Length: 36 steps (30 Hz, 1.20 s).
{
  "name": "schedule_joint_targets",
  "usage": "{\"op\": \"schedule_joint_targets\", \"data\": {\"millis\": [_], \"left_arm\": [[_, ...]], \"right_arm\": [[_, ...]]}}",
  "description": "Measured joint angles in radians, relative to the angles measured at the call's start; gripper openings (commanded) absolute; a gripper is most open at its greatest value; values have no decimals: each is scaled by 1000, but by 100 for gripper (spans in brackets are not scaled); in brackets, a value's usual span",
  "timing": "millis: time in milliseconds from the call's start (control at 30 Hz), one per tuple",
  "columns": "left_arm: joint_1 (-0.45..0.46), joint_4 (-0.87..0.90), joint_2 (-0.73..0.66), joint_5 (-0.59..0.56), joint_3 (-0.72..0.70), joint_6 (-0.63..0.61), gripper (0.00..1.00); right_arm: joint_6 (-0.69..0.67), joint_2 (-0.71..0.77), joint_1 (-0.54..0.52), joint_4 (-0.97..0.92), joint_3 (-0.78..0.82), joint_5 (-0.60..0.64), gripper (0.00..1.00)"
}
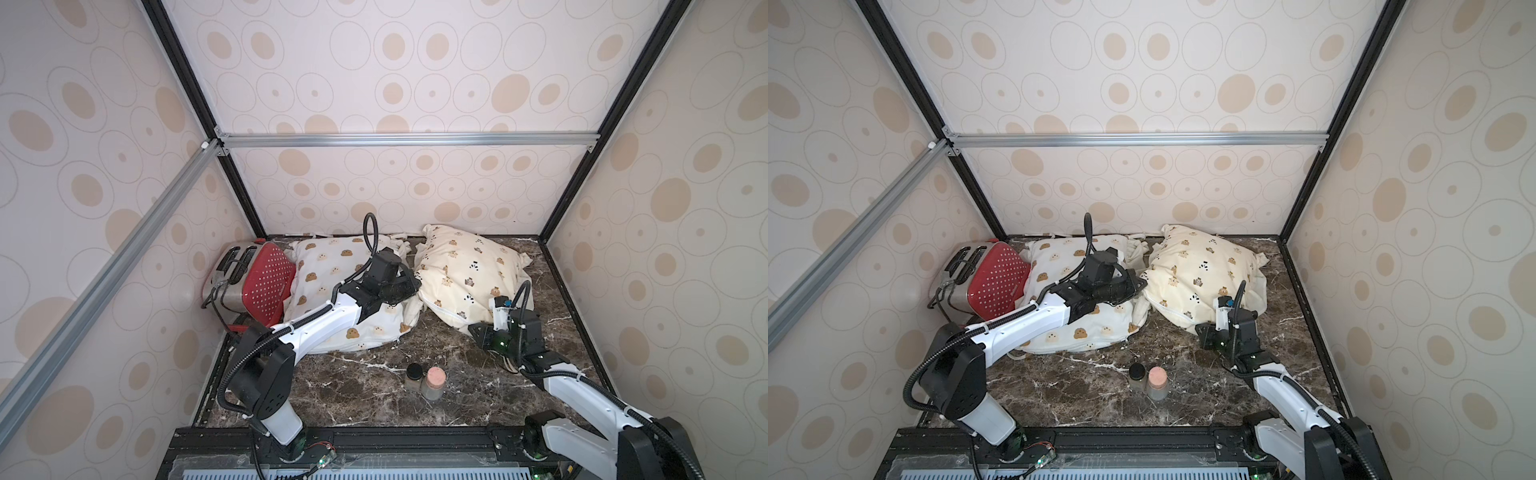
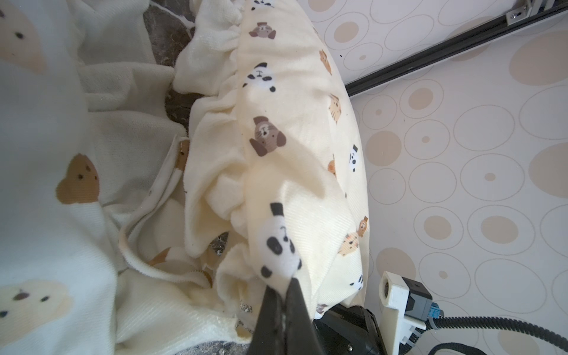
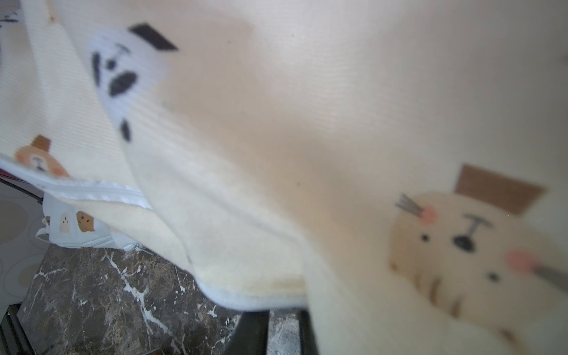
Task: Zip up pillowcases
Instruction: Zip the zipper on the pillowcase.
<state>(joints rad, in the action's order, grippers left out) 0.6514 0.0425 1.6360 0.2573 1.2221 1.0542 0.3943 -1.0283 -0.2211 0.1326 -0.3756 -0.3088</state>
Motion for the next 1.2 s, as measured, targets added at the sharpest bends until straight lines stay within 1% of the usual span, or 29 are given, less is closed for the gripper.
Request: {"op": "schedule_joint_targets", "data": {"millis": [200, 300, 367, 600, 833, 1000, 1200], "left_arm": [[0, 0, 0, 0, 0, 0, 0], [0, 0, 0, 0, 0, -1, 0], [0, 0, 0, 0, 0, -1, 0], [0, 1, 0, 0, 0, -1, 0], [0, 5, 0, -1, 0, -3, 0], [0, 6, 0, -8, 0, -4, 0], [-5, 1, -1, -27, -11, 9, 0]], "right_arm": [[-10, 0, 0, 6, 0, 15, 11], [-16, 1, 0, 2, 0, 26, 3], [-18, 5, 0, -3, 0, 33, 0], [-18, 15, 0, -47, -2, 60, 0], [-7, 42, 0, -143, -39, 90, 0], [13, 43, 0, -241, -78, 126, 0], [77, 72, 1, -403, -138, 180, 0]]}}
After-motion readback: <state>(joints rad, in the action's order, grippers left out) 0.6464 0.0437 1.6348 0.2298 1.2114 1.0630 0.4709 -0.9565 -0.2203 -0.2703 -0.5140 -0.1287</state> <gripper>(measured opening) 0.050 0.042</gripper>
